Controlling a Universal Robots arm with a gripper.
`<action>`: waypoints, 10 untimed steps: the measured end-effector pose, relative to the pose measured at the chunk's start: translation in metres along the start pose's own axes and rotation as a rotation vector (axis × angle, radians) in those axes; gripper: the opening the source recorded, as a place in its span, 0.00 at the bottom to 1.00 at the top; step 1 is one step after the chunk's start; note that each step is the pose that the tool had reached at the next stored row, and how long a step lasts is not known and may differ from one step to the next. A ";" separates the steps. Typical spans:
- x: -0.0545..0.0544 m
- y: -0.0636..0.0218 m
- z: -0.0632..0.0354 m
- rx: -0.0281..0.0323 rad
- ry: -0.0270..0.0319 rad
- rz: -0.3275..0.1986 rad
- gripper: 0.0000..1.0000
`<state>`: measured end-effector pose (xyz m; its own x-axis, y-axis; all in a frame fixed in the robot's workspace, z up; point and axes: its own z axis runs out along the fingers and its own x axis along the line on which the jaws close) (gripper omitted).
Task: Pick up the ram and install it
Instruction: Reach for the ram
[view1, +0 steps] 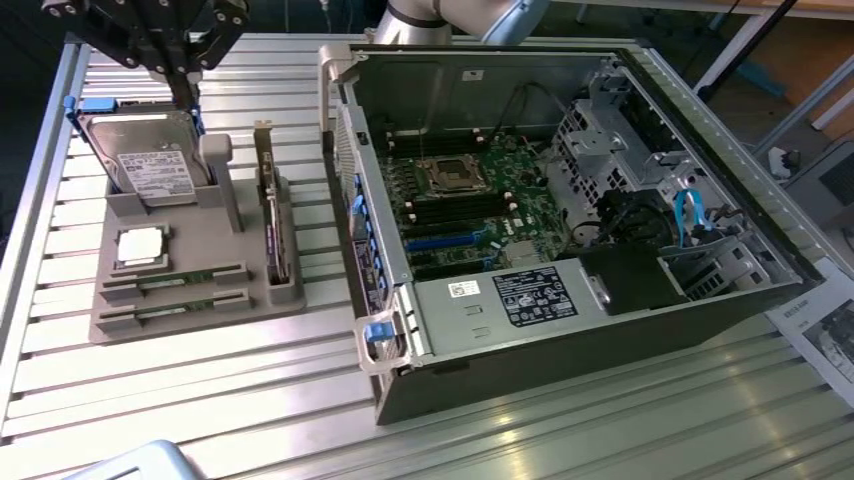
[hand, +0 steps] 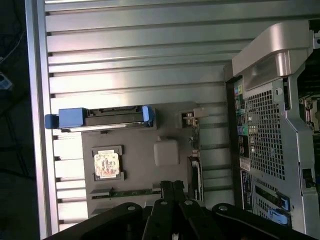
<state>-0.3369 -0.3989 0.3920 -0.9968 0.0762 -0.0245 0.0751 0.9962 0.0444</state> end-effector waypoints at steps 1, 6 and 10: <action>0.005 -0.0004 -0.0001 0.0001 0.0001 0.000 0.10; 0.034 -0.0026 0.0001 0.0000 0.0000 0.000 0.10; 0.037 -0.0028 0.0002 0.0000 0.0000 0.000 0.10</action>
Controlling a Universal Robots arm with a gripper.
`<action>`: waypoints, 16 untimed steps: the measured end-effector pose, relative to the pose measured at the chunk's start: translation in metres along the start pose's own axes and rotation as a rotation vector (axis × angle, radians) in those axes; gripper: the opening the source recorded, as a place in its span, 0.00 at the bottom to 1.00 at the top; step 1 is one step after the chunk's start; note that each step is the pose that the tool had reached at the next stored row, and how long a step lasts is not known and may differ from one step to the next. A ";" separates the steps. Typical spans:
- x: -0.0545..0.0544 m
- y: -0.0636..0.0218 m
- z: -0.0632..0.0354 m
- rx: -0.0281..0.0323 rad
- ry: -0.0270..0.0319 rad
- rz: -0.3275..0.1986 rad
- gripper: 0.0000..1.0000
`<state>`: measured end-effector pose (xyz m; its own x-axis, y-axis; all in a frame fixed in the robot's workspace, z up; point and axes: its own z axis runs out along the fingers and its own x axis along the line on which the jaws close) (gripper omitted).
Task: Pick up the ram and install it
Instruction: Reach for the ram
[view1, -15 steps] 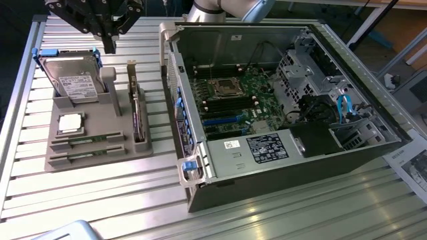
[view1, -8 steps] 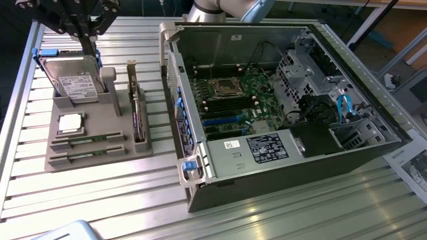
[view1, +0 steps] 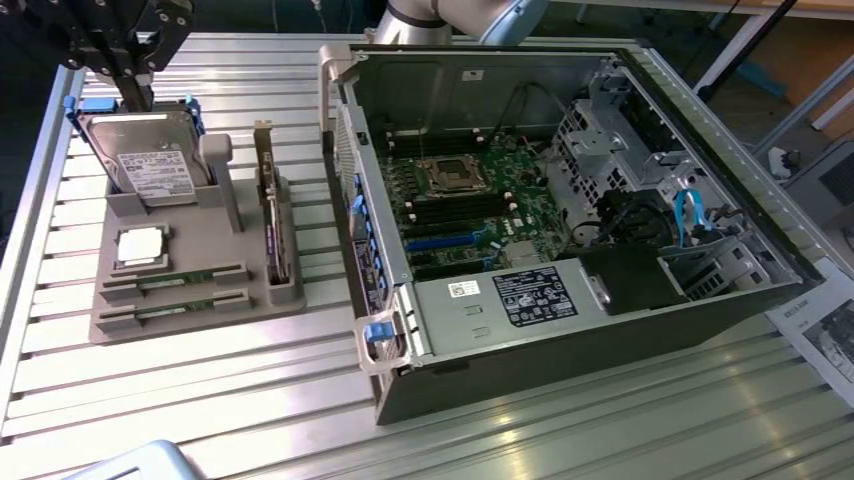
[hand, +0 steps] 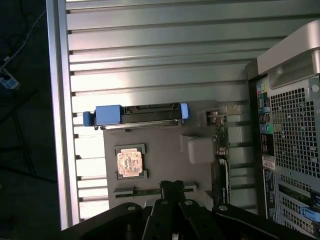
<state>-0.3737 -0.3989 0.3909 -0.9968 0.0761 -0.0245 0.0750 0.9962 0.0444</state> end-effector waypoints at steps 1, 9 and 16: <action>0.000 0.0000 0.0000 0.0001 0.0001 0.000 0.10; -0.001 -0.0097 -0.0005 0.0001 0.0001 0.000 0.10; -0.002 -0.0282 -0.0012 0.0000 0.0000 0.000 0.10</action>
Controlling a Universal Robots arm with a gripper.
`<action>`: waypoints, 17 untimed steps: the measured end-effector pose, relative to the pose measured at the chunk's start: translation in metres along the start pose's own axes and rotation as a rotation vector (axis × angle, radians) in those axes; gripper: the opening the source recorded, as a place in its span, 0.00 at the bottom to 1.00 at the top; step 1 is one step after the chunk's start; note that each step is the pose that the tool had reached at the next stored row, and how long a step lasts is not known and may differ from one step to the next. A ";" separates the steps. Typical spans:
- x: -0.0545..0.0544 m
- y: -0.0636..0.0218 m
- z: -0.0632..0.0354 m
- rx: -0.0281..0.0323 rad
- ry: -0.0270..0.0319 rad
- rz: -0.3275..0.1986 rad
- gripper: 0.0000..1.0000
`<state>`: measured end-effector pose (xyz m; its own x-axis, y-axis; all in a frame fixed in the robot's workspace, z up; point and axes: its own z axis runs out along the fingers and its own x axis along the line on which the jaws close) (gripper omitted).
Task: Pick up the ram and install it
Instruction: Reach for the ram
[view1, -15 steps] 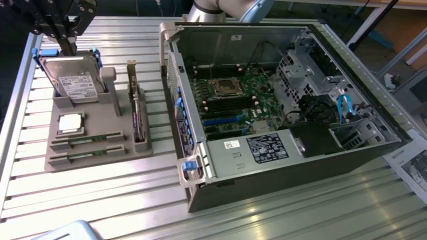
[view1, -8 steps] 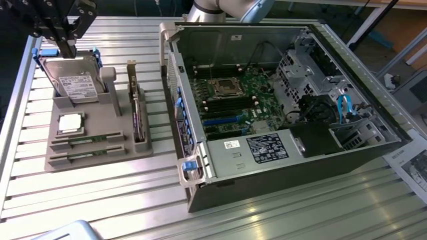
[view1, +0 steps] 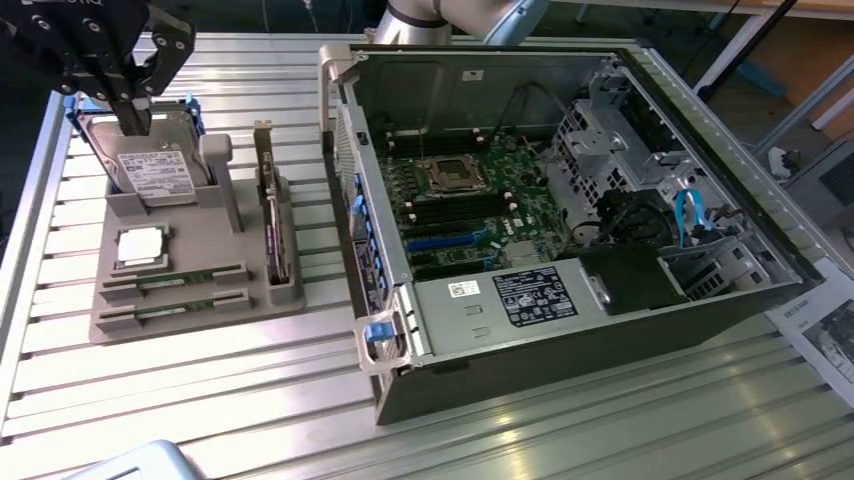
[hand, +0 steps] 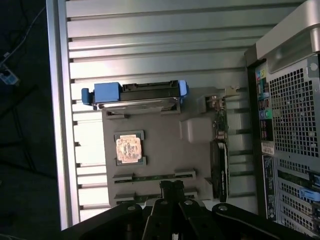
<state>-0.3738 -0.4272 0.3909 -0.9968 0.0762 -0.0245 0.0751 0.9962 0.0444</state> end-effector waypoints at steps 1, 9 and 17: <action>0.000 -0.0017 -0.0001 0.0000 0.0000 0.000 0.10; -0.001 -0.0185 -0.0008 0.0000 0.0000 0.000 0.10; -0.002 -0.0214 -0.0009 0.0000 0.0001 0.000 0.10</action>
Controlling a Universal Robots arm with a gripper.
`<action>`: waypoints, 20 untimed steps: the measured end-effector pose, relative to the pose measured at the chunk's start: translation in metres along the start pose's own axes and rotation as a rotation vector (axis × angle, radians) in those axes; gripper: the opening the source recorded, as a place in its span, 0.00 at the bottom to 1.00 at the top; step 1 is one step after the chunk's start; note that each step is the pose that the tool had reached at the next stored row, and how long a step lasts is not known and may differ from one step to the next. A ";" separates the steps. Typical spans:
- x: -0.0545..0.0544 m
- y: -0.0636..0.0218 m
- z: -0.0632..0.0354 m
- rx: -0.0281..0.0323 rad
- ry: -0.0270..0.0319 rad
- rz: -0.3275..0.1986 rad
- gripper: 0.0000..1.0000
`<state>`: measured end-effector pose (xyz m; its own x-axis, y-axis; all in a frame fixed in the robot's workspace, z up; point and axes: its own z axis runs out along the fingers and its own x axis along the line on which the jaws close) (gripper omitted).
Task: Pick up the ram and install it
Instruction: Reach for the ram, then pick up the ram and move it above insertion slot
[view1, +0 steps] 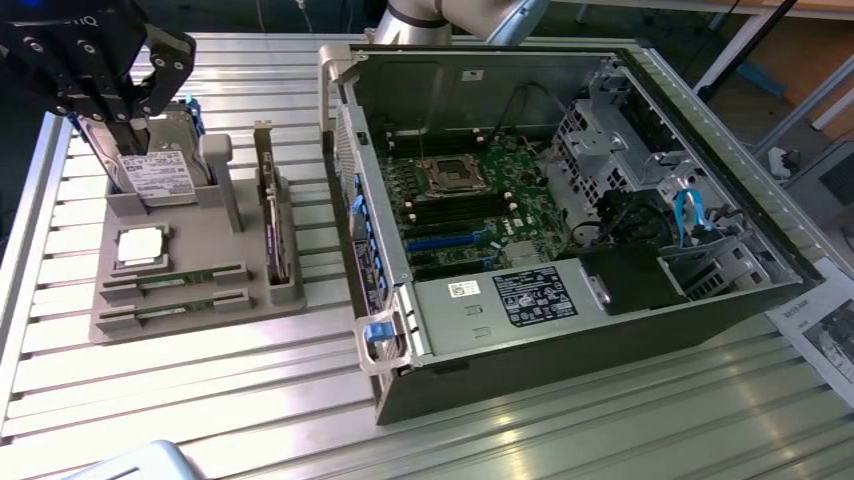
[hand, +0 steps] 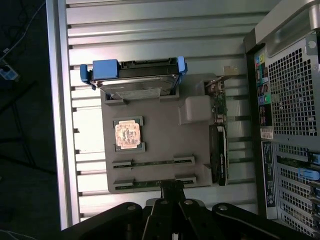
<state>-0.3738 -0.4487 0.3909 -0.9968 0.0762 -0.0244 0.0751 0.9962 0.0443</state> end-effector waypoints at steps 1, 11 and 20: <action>0.000 0.0000 0.0000 0.0000 0.0000 0.000 0.10; 0.000 0.0000 0.0000 -0.0004 0.0000 0.000 0.10; 0.000 -0.0006 0.0000 -0.0029 0.0020 -0.040 0.10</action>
<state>-0.3738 -0.4493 0.3909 -0.9990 0.0363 -0.0243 0.0352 0.9983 0.0462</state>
